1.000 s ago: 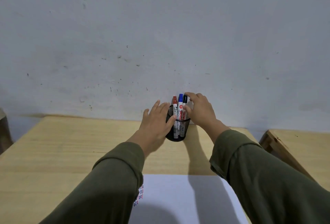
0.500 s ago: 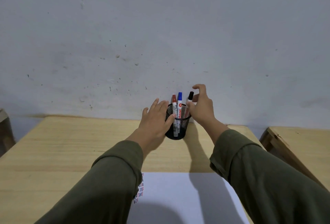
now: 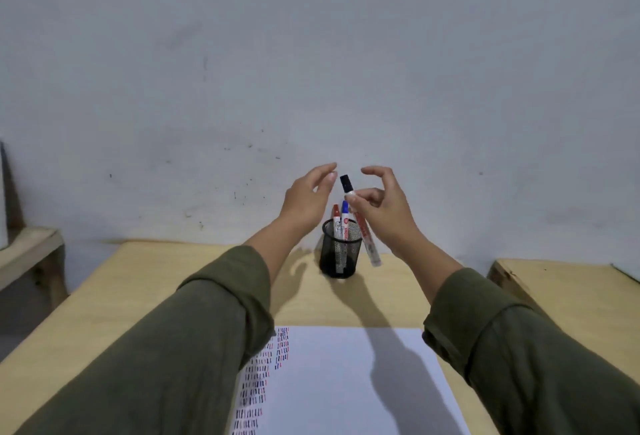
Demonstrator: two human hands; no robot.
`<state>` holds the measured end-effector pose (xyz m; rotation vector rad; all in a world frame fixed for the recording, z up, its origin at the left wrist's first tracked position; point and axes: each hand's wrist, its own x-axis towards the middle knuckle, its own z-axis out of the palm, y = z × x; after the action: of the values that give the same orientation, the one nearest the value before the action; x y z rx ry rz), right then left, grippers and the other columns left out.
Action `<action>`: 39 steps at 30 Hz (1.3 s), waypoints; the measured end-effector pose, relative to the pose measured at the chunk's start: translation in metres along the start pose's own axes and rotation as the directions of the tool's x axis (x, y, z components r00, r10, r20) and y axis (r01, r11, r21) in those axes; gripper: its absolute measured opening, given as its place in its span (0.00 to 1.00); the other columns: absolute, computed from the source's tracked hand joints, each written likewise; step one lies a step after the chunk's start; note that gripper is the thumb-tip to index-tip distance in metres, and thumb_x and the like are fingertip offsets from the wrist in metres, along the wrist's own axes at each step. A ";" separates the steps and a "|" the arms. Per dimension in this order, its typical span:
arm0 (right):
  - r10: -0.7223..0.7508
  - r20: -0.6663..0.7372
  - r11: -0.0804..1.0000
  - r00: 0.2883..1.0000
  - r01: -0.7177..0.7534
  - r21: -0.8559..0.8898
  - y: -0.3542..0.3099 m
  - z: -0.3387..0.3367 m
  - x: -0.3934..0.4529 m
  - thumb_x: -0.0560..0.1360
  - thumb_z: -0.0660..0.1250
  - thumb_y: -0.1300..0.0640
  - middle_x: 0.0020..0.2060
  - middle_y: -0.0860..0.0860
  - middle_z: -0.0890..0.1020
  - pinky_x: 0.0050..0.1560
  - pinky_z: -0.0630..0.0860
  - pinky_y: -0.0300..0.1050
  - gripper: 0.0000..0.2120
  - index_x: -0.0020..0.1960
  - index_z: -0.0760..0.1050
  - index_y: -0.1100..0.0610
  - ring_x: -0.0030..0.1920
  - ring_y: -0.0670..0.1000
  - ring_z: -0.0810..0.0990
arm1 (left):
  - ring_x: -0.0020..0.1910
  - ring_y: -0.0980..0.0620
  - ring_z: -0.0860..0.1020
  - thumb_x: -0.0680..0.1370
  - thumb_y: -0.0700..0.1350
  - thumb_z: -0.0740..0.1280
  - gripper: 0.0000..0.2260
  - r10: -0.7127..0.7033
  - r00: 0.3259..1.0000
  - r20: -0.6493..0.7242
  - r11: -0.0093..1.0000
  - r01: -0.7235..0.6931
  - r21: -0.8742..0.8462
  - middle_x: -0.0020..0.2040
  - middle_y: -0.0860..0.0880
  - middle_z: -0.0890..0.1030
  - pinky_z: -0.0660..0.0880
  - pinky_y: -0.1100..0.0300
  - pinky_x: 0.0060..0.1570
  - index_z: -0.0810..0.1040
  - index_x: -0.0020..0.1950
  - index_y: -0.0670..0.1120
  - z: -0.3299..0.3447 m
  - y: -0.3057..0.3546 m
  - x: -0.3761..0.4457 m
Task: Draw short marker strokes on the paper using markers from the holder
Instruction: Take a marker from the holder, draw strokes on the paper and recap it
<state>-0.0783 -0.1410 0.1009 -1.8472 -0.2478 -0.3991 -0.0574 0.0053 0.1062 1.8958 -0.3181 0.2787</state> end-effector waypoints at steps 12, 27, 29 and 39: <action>0.063 0.218 0.997 0.974 -0.069 0.022 -0.035 0.001 -0.100 0.73 0.71 0.55 0.34 0.49 0.84 0.46 0.77 0.45 0.21 0.63 0.69 0.50 0.37 0.48 0.81 | 0.54 0.53 0.76 0.78 0.46 0.64 0.08 -0.228 0.969 -0.089 0.954 0.205 -0.218 0.52 0.51 0.80 0.68 0.62 0.50 0.81 0.54 0.50 -0.019 0.011 -0.092; 0.124 0.196 0.821 0.973 -0.211 0.531 -0.051 0.015 -0.128 0.76 0.65 0.55 0.40 0.54 0.82 0.43 0.77 0.40 0.08 0.55 0.77 0.52 0.38 0.49 0.83 | 0.54 0.53 0.77 0.75 0.55 0.68 0.11 -0.456 0.883 -0.108 0.794 0.349 -0.498 0.47 0.51 0.81 0.72 0.55 0.55 0.78 0.43 0.48 -0.021 0.031 -0.129; 0.136 0.193 0.796 0.972 -0.223 0.562 -0.052 0.020 -0.128 0.78 0.63 0.53 0.38 0.52 0.82 0.41 0.75 0.39 0.07 0.52 0.78 0.53 0.37 0.48 0.82 | 0.51 0.56 0.76 0.77 0.54 0.65 0.10 -0.446 0.894 -0.040 0.747 0.348 -0.566 0.47 0.53 0.80 0.69 0.59 0.52 0.78 0.44 0.48 -0.021 0.035 -0.131; 0.178 0.192 0.704 0.965 -0.261 0.661 -0.040 0.028 -0.117 0.79 0.59 0.50 0.31 0.51 0.82 0.37 0.75 0.38 0.12 0.49 0.77 0.57 0.33 0.47 0.81 | 0.50 0.61 0.76 0.83 0.45 0.55 0.11 -0.339 0.933 0.122 0.535 0.298 -0.790 0.47 0.59 0.80 0.68 0.61 0.45 0.76 0.52 0.51 -0.018 0.025 -0.125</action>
<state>-0.1958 -0.0988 0.0824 -1.1390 -0.2092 -0.0101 -0.1839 0.0251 0.0912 0.9918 -0.0245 -0.0851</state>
